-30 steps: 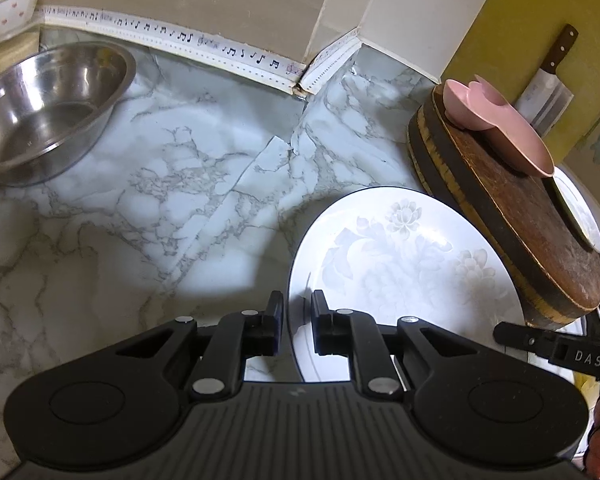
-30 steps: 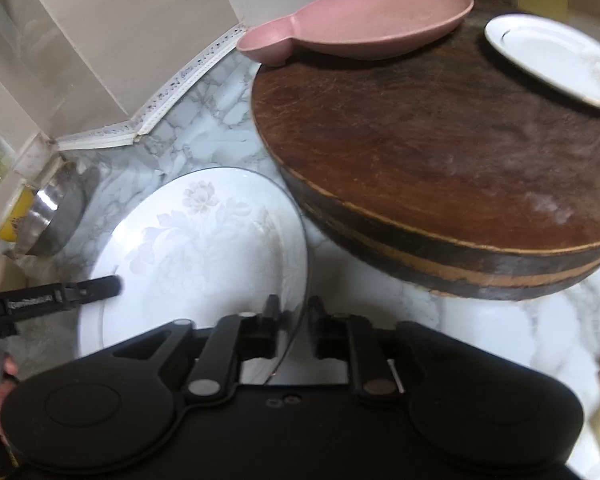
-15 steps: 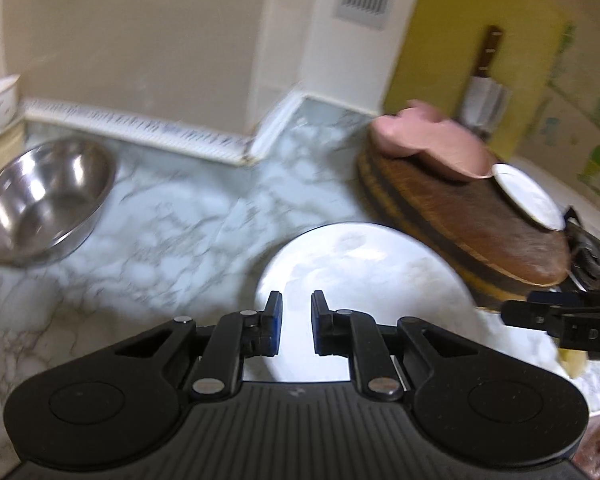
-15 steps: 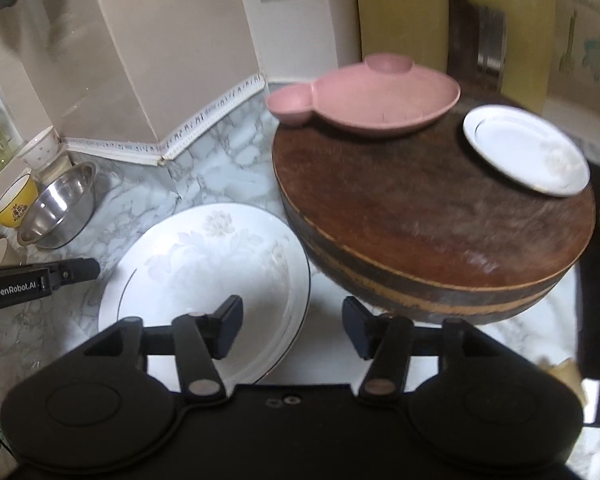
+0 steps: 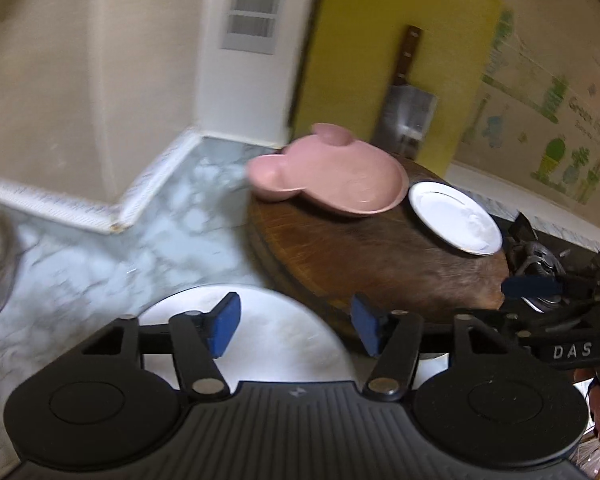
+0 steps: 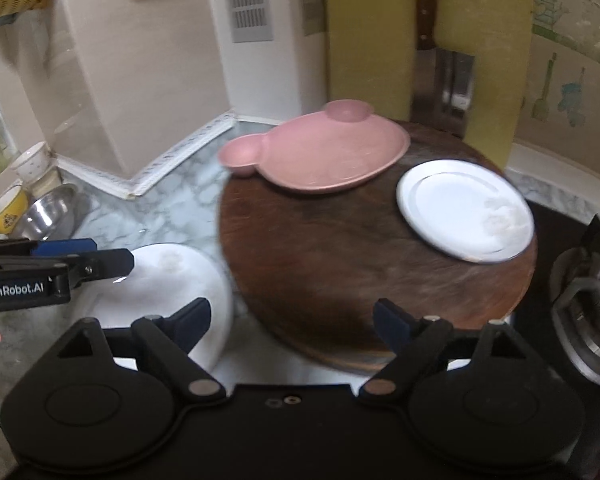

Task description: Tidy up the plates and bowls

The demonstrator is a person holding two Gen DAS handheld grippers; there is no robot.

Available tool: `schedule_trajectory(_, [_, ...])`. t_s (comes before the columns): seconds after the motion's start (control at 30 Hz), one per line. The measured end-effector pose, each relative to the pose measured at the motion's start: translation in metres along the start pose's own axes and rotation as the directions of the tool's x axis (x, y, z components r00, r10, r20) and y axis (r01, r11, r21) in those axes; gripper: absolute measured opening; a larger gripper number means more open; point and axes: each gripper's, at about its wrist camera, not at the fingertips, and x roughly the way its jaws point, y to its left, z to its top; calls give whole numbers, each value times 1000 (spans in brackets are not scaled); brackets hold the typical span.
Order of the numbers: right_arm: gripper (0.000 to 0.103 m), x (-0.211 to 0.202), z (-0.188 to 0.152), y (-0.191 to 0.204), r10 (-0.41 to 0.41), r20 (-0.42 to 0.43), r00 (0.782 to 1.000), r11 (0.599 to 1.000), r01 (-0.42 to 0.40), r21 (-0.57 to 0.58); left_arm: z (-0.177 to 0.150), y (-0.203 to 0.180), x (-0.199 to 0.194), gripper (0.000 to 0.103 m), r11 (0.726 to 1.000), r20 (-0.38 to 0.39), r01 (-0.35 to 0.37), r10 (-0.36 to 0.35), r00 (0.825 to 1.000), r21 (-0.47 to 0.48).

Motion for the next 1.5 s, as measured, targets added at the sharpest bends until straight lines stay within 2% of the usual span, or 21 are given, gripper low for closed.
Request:
schedule_trajectory(0.03, [93,-1,4,-9,-1,0,1000,1000,1,-5,3,-9,4,75,1000,5,-2,2,1000,7])
schedule_trajectory(0.1, [96,-2,11,-28,-4,-1,1000,1000,4,-18,9,-24,12,79,1000,19,-5,4,1000,12])
schedule_trajectory(0.2, [101,-2,25,-55,-33,2,999,998,33,-44,23,-49,30,79,1000,13,4,-4,1000,10])
schedule_trajectory(0.37, [102,5,52,-98,-75,-15,997,996,74,-58,44,-82,59,79,1000,-16,-7,7,1000,6])
schedule_trajectory(0.47, [102,14,66,-118,-89,-20,996,994,87,-66,56,-97,81,79,1000,-58,-27,26,998,-5])
schedule_trajectory(0.7, [102,43,96,-160,-108,-51,993,991,104,-85,78,-120,129,79,998,-157,-37,30,987,-42])
schedule_trajectory(0.97, [99,79,109,-188,-117,-112,987,991,108,-82,89,-148,176,78,998,-240,-40,27,970,-49])
schedule_trajectory(1.07, [90,95,111,-203,-100,-157,982,994,93,-52,88,-153,192,72,997,-272,-41,22,962,-64])
schedule_trajectory(1.13, [79,103,111,-214,-90,-183,979,996,88,-21,87,-151,199,60,994,-295,-39,9,955,-97])
schedule_trajectory(1.27, [72,112,107,-230,-38,-217,975,998,48,38,89,-151,202,55,993,-282,-37,3,959,-113])
schedule_trajectory(1.33, [59,115,102,-238,-6,-235,972,997,25,77,89,-149,202,46,991,-280,-31,-6,960,-129])
schedule_trajectory(1.43, [52,117,98,-244,32,-251,967,994,-5,108,90,-143,202,40,983,-276,-26,-25,961,-179])
schedule_trajectory(1.5, [51,116,96,-245,41,-245,969,994,-14,112,89,-138,201,35,975,-279,-6,-57,959,-222])
